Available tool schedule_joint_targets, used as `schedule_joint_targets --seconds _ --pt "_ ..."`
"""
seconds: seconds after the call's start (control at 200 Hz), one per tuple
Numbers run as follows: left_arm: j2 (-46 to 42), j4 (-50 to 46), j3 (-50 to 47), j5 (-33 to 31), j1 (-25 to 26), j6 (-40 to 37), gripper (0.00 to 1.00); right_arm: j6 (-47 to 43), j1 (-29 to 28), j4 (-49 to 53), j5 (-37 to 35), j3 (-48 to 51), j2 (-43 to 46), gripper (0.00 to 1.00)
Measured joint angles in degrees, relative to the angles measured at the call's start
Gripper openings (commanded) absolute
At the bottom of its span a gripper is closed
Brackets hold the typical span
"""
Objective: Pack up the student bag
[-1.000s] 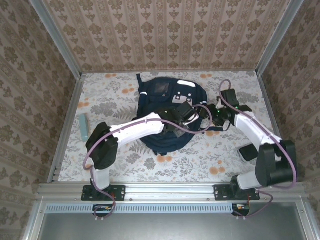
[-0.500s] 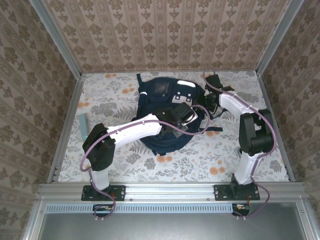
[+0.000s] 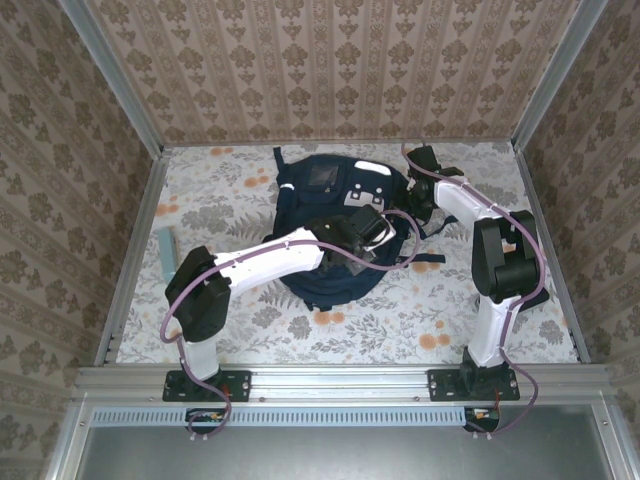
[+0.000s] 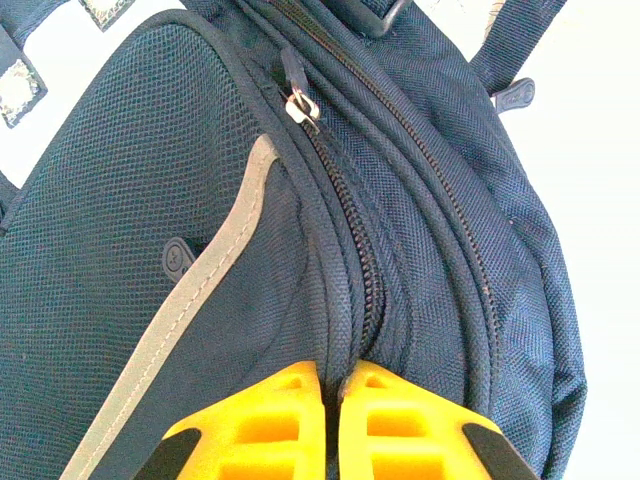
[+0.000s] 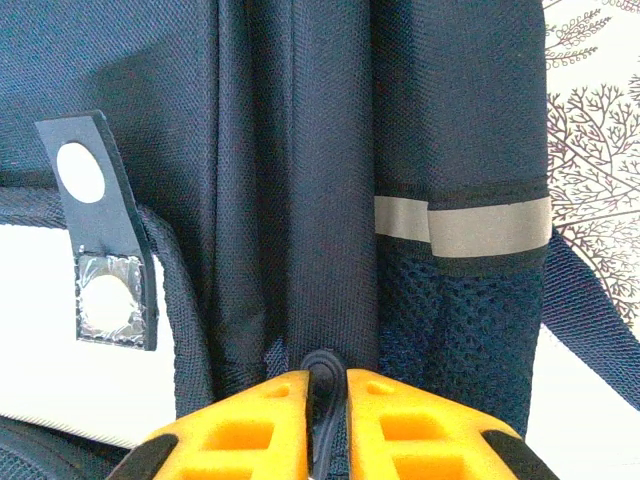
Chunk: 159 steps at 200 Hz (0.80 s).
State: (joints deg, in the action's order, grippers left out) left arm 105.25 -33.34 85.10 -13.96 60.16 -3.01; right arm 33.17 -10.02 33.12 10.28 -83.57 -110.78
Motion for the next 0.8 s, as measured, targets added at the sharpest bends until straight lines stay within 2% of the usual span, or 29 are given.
schedule_joint_targets --seconds 0.12,0.2,0.31,0.54,0.66,0.795 --pt "0.0 0.0 -0.02 0.0 0.0 0.0 0.08 -0.57 -0.26 0.42 0.04 0.0 0.0 0.33" --pt "0.0 -0.02 -0.02 -0.02 0.0 0.0 0.08 -1.38 -0.33 0.81 1.01 0.0 0.0 0.35" --pt "0.0 -0.02 -0.02 0.0 -0.11 0.0 0.08 -2.19 -0.44 1.92 2.05 -0.07 0.0 0.34" --pt "0.0 0.0 -0.02 0.02 -0.11 0.02 0.08 -3.1 -0.96 1.9 2.34 -0.07 0.02 0.17" --pt "0.0 0.0 -0.02 0.02 -0.11 0.24 0.08 -2.99 -1.2 1.95 0.96 -0.07 0.17 0.17" --pt "0.0 -0.02 -0.04 0.04 -0.11 0.39 0.08 -3.08 -1.55 2.12 -0.98 -0.07 1.03 0.21"
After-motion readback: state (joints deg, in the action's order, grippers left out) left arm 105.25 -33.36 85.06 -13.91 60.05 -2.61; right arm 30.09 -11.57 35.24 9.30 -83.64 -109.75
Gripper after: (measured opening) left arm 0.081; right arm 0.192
